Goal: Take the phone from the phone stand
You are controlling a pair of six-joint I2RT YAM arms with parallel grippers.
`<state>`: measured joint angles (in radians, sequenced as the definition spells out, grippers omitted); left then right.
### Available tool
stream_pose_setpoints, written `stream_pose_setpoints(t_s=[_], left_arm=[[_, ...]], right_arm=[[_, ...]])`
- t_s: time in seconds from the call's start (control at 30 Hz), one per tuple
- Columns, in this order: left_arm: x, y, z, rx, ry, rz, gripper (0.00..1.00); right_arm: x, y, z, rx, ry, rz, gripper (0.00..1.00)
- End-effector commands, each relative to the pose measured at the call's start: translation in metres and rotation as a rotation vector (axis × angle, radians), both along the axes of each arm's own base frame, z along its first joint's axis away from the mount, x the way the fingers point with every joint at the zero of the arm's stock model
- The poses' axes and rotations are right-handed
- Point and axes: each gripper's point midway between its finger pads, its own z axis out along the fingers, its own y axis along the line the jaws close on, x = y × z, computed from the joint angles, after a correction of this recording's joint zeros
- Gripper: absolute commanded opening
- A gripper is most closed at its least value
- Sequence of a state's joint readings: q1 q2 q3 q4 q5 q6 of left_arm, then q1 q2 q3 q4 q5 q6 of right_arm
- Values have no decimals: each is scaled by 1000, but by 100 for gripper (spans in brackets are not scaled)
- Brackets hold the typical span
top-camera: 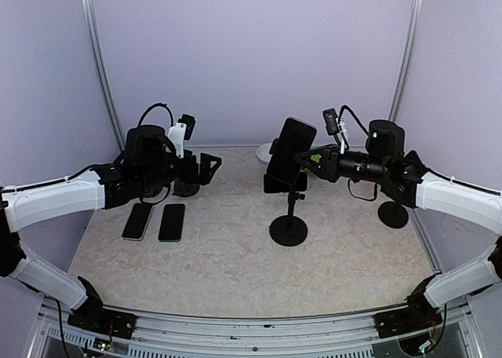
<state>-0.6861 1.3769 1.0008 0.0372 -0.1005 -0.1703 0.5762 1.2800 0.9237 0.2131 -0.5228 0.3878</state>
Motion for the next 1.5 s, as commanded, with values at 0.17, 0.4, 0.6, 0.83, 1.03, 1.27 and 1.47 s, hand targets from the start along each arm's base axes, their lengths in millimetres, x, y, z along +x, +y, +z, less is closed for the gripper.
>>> stream_pose_setpoints(t_s=[0.17, 0.4, 0.6, 0.83, 1.03, 1.27, 1.47], left_arm=[[-56, -46, 39, -50, -208, -134, 99], [-70, -88, 23, 42, -222, -180, 99], [-72, -114, 20, 104, -235, -179, 99], [-61, -129, 27, 141, -248, -147, 99], [-53, -134, 23, 161, -252, -123, 99], [-47, -141, 20, 184, -259, -116, 96], [-44, -139, 22, 173, -264, -91, 77]], right_arm=[[-6, 33, 63, 204, -74, -69, 0], [-7, 48, 49, 219, 57, -119, 0], [-13, 57, 45, 199, 95, -124, 0], [-20, 65, 40, 182, 93, -111, 0], [-25, 70, 38, 187, 98, -92, 0], [-28, 73, 36, 183, 104, -80, 0], [-30, 72, 35, 176, 101, -74, 0]])
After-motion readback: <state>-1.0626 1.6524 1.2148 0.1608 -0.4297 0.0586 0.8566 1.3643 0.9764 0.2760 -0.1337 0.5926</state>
